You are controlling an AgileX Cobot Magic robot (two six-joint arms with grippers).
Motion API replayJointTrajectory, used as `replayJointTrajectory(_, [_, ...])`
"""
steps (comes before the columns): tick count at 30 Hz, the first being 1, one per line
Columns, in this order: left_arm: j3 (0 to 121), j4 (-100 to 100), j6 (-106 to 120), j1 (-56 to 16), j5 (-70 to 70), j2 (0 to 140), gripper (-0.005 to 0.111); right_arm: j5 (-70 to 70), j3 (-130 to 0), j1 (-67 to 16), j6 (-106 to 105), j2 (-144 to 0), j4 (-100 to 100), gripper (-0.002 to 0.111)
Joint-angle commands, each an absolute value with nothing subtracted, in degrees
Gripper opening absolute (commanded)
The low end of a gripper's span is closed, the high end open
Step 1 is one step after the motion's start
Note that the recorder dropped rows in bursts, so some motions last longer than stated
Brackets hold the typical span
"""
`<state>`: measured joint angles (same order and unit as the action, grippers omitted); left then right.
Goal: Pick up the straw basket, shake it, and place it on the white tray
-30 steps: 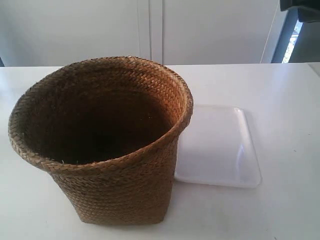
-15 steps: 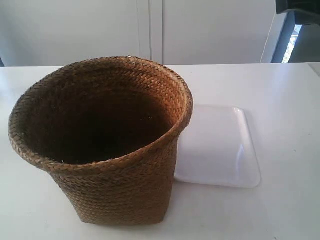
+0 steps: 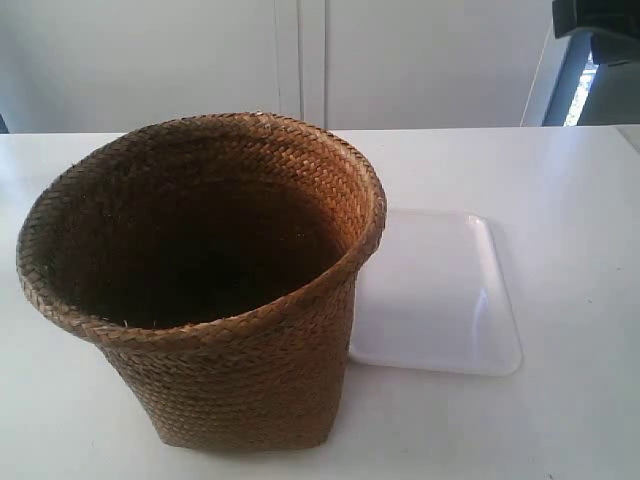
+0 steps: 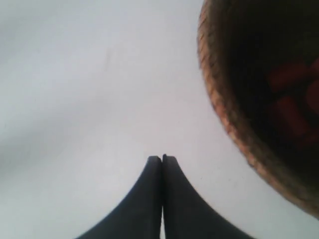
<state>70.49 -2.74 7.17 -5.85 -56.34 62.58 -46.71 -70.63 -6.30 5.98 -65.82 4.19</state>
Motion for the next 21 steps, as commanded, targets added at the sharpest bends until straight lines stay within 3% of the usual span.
replayJointTrajectory(1, [70.74,-2.69,7.49,-1.16,-55.61,63.40,0.000,-48.36,-70.80,-5.64,4.67,-65.86,4.06,0.000])
replayJointTrajectory(5, [70.74,0.00,7.49,2.00,-52.72,63.40,0.000,-47.22,-70.80,-5.64,4.67,-65.75,3.80,0.000])
replayJointTrajectory(12, [70.74,0.00,7.58,2.15,-59.68,61.84,0.000,-49.07,-70.80,-5.64,3.93,-66.62,1.12,0.000])
replayJointTrajectory(21, [70.74,3.36,10.32,2.01,-57.64,63.43,0.000,-53.53,-73.98,-5.64,-3.73,-72.74,-8.38,0.000])
